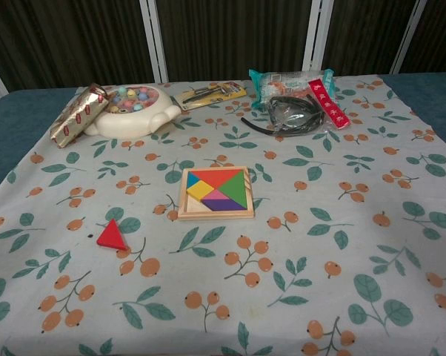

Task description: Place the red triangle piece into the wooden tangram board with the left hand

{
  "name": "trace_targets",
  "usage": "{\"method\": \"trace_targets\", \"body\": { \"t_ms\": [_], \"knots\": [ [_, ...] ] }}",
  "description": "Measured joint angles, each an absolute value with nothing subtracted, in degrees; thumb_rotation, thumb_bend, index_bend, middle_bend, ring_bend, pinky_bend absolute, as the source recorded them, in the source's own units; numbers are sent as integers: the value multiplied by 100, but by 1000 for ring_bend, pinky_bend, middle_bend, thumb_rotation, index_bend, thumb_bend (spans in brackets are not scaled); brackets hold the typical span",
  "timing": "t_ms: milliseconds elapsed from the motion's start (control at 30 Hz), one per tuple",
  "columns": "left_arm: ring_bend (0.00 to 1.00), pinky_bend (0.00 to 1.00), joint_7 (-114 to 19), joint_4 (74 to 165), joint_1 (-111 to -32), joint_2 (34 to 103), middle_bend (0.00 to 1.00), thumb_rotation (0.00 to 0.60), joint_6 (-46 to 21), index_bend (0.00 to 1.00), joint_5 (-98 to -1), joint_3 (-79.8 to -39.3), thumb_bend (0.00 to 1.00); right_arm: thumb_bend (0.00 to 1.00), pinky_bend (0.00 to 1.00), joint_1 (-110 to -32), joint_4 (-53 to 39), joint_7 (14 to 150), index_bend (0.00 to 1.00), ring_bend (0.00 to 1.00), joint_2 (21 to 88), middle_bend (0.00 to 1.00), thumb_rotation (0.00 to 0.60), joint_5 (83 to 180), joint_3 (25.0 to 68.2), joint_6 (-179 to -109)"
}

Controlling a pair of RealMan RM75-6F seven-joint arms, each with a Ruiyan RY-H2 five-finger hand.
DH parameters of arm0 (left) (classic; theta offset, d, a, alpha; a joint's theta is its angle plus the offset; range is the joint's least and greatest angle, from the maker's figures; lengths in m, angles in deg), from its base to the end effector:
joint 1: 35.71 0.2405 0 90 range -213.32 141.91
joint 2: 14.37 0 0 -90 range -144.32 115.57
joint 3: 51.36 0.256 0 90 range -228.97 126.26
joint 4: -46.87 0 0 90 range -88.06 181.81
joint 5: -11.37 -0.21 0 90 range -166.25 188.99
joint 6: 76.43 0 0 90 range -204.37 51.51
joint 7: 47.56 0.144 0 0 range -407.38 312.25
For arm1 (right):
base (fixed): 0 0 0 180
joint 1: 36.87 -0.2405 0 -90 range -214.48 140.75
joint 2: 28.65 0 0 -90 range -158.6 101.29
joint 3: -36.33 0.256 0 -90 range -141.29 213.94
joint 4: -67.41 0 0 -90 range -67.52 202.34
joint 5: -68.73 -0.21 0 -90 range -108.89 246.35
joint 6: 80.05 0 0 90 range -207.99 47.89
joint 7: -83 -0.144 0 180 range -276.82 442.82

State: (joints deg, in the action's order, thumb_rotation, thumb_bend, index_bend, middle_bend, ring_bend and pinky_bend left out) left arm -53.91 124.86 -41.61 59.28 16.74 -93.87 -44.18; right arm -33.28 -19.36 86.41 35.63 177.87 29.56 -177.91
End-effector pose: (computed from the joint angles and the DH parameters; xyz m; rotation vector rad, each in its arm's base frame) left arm -0.2996 0.1435 0.1017 -1.7176 -0.8307 -1.1086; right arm -0.2945 -0.0929 0.1493 1.6577 -0.7241 0.9646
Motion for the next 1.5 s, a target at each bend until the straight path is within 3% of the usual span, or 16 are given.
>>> {"method": "trace_targets", "body": {
  "t_ms": [133, 233, 267, 300, 333, 367, 433, 533, 867, 1133, 1500],
  "knots": [
    [3, 145, -5408, 12461, -4230, 6009, 0, 600, 1619, 38, -9487, -4403, 396, 150, 0, -3319, -1916, 8603, 0, 0, 3558, 0, 600, 17790, 2953, -17823],
    [186, 416, -5456, 12383, -4320, 6203, 95, 600, 1629, 85, -9622, -4421, 396, 149, 0, -3326, -1920, 8589, 0, 0, 3561, 0, 600, 17767, 2959, -17800],
    [351, 597, -5413, 12351, -4369, 6291, 233, 600, 1630, 107, -9711, -4436, 396, 150, 0, -3332, -1922, 8600, 0, 0, 3562, 0, 600, 17767, 2957, -17777],
    [557, 786, -5353, 12327, -4412, 6359, 439, 600, 1629, 133, -9780, -4453, 396, 149, 0, -3343, -1928, 8619, 0, 0, 3563, 0, 600, 17766, 2955, -17742],
    [735, 903, -5277, 12308, -4465, 6431, 631, 600, 1619, 165, -9845, -4473, 395, 150, 0, -3352, -1939, 8638, 0, 0, 3566, 0, 600, 17765, 2955, -17718],
    [874, 972, -5190, 12301, -4531, 6501, 805, 600, 1588, 200, -9902, -4490, 396, 149, 0, -3362, -1954, 8657, 0, 0, 3569, 0, 600, 17765, 2956, -17698],
    [997, 1000, -5032, 12330, -4671, 6611, 984, 600, 1417, 274, -9975, -4510, 397, 149, 0, -3377, -1977, 8690, 0, 0, 3577, 0, 600, 17769, 2957, -17672],
    [1000, 1000, -4943, 12476, -4859, 6698, 1000, 600, 985, 327, -9955, -4531, 400, 149, 0, -3392, -1999, 8722, 0, 0, 3584, 0, 600, 17772, 2954, -17630],
    [1000, 1000, -3776, 12828, -5582, 7045, 1000, 600, -631, 331, -9072, -4997, 404, 149, 0, -3428, -2029, 8638, 0, 0, 3544, 0, 600, 17763, 2948, -17608],
    [1000, 1000, -3554, 12755, -5824, 7322, 1000, 600, -1027, 245, -8644, -5123, 402, 150, 0, -3425, -2003, 8563, 0, 0, 3522, 0, 600, 17787, 2931, -17651],
    [1000, 1000, -3333, 12216, -6002, 7788, 1000, 600, -1140, 281, -8408, -5149, 388, 150, 0, -3432, -2000, 8501, 0, 0, 3508, 0, 600, 17799, 2924, -17675]
  ]
}}
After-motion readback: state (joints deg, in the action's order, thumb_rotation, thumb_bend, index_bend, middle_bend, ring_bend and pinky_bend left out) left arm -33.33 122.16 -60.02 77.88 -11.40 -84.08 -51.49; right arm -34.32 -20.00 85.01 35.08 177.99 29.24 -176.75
